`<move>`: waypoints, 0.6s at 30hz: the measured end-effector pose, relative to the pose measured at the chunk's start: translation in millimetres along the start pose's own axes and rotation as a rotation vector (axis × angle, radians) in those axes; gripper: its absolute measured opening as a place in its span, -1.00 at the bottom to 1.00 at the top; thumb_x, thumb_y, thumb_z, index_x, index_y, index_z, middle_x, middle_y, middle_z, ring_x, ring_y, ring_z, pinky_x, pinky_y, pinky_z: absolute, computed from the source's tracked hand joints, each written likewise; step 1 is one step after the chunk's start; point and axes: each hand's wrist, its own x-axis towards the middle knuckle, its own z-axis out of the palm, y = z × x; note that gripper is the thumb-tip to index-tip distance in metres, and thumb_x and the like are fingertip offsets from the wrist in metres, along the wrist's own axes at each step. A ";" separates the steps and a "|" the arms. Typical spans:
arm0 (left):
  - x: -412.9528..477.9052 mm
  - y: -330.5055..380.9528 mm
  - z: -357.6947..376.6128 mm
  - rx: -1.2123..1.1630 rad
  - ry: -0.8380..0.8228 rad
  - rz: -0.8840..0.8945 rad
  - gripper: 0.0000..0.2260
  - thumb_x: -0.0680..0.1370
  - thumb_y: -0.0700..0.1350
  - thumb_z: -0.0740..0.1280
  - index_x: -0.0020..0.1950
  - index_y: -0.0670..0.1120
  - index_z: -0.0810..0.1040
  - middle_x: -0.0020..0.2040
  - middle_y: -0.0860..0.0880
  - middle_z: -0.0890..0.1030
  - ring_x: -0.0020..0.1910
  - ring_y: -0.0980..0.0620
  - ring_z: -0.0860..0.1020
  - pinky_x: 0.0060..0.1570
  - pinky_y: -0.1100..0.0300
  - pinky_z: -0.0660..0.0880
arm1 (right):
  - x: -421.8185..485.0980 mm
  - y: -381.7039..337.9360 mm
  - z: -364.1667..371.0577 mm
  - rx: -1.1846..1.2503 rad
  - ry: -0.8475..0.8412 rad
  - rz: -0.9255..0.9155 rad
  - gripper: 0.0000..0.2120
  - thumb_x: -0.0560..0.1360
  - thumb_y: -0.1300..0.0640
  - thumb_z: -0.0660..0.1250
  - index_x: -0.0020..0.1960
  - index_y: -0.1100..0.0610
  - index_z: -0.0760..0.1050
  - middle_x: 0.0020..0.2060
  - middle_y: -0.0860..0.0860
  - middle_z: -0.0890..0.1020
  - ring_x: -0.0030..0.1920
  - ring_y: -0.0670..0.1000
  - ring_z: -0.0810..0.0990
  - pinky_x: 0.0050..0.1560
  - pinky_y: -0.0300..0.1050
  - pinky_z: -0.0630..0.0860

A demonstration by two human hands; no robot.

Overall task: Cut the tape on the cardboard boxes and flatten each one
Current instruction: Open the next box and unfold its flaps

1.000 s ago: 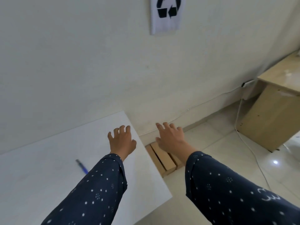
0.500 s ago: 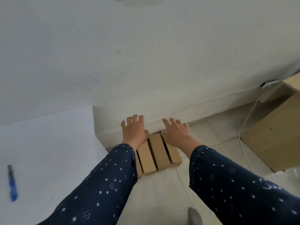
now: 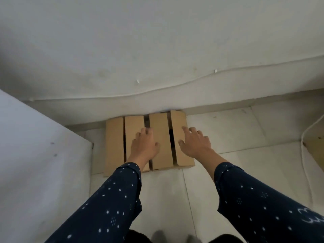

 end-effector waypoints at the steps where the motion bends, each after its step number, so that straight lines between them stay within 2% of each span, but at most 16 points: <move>1: 16.5 -3.6 30.8 -0.025 -0.002 -0.016 -0.45 0.62 -0.03 0.27 0.56 -0.09 0.18 0.52 -0.09 0.25 0.39 -0.13 0.33 0.18 0.01 0.44 | 19.5 11.0 29.3 0.012 -0.007 0.011 -0.42 0.64 -0.12 0.10 0.59 0.01 0.02 0.49 0.08 0.25 0.43 0.18 0.30 0.30 0.16 0.34; 3: 48.1 -11.3 87.7 -0.073 0.001 -0.037 -0.46 0.63 -0.03 0.27 0.56 -0.08 0.17 0.52 -0.09 0.22 0.40 -0.15 0.31 0.18 0.00 0.45 | 54.8 31.2 83.5 0.035 -0.005 0.035 -0.41 0.64 -0.12 0.09 0.59 0.01 0.01 0.50 0.09 0.24 0.42 0.18 0.29 0.29 0.16 0.35; 6: 88.5 -24.5 155.8 -0.194 0.010 -0.090 -0.40 0.63 0.02 0.28 0.60 -0.07 0.11 0.59 -0.10 0.09 0.50 -0.18 0.21 0.36 -0.08 0.39 | 97.1 54.5 149.6 0.098 0.020 0.085 -0.38 0.64 -0.13 0.09 0.60 0.02 -0.03 0.52 0.10 0.20 0.43 0.21 0.28 0.29 0.17 0.34; 11: 123.3 -40.7 221.0 -0.389 0.006 -0.244 -0.12 0.59 0.19 0.31 0.63 -0.16 -0.16 0.63 -0.15 -0.04 0.58 -0.21 0.08 0.53 -0.07 0.16 | 143.3 75.1 210.9 0.401 0.026 0.167 -0.20 0.56 -0.29 0.18 0.59 0.04 -0.11 0.50 0.16 0.20 0.39 0.28 0.35 0.32 0.24 0.38; 14: 131.0 -48.9 235.0 -0.568 -0.066 -0.429 0.05 0.50 0.30 0.37 0.62 -0.15 -0.26 0.63 -0.18 0.04 0.57 -0.20 0.16 0.50 -0.02 0.22 | 157.6 79.0 229.8 0.640 -0.011 0.249 -0.05 0.50 -0.34 0.25 0.60 0.08 -0.19 0.51 0.19 0.24 0.41 0.26 0.37 0.34 0.15 0.36; 16: 130.1 -51.8 238.0 -0.650 -0.148 -0.514 0.08 0.48 0.33 0.38 0.62 -0.18 -0.24 0.62 -0.17 0.10 0.56 -0.18 0.21 0.46 0.00 0.26 | 160.6 79.3 234.7 0.741 -0.018 0.317 -0.01 0.47 -0.35 0.30 0.60 0.15 -0.12 0.48 0.19 0.30 0.41 0.24 0.38 0.33 0.10 0.37; 18: 129.3 -51.0 237.5 -0.655 -0.172 -0.524 0.09 0.47 0.33 0.40 0.63 -0.17 -0.22 0.62 -0.17 0.13 0.54 -0.18 0.23 0.44 0.01 0.29 | 160.0 79.7 236.5 0.756 0.003 0.335 -0.07 0.47 -0.33 0.32 0.56 0.19 0.01 0.43 0.18 0.38 0.37 0.23 0.42 0.28 0.07 0.41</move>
